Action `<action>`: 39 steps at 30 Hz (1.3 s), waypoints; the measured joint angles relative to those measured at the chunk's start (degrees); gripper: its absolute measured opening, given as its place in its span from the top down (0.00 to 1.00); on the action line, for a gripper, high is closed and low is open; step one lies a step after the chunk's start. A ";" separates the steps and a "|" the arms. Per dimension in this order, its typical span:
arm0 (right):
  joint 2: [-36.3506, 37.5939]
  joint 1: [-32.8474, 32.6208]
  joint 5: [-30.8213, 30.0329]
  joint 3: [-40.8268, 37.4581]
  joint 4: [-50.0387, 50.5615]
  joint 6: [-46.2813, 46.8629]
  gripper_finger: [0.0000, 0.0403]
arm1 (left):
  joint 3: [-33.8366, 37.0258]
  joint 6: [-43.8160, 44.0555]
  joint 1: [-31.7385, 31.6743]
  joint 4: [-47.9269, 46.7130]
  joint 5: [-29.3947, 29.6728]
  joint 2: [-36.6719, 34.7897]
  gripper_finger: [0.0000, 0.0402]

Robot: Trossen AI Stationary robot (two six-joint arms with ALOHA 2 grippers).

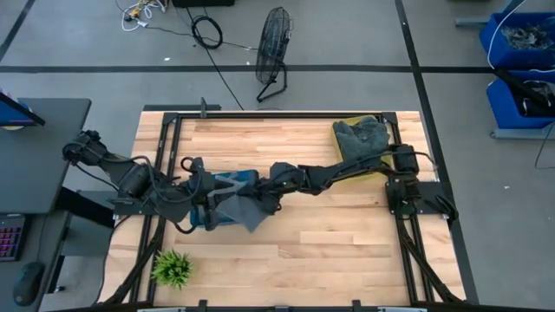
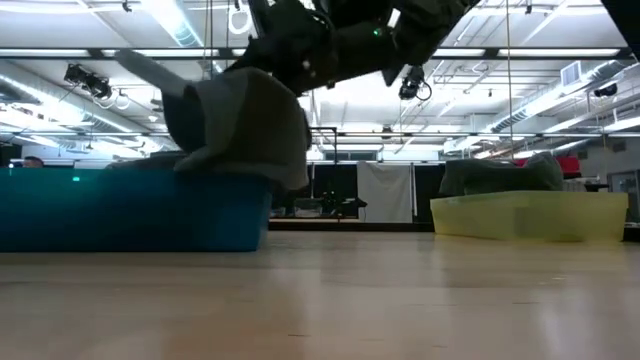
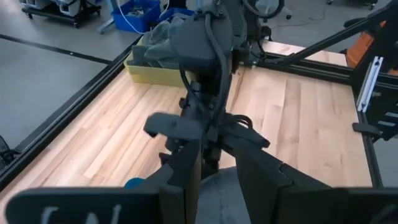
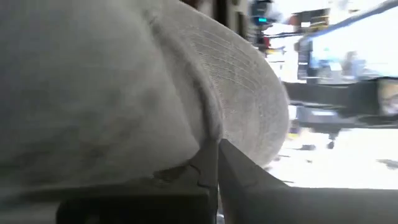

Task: Pick & Place hat
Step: Put the blue cap into the blue bin

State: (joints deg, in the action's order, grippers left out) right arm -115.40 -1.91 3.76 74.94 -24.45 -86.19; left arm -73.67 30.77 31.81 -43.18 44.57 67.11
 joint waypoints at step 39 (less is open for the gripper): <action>-0.23 -0.06 -7.24 8.87 20.87 10.31 0.71 | 0.03 14.89 -0.13 -13.70 0.11 1.14 0.74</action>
State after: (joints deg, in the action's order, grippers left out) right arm -115.64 -1.97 -3.49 83.81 -3.57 -75.89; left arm -73.64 45.66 31.68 -56.88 44.68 68.25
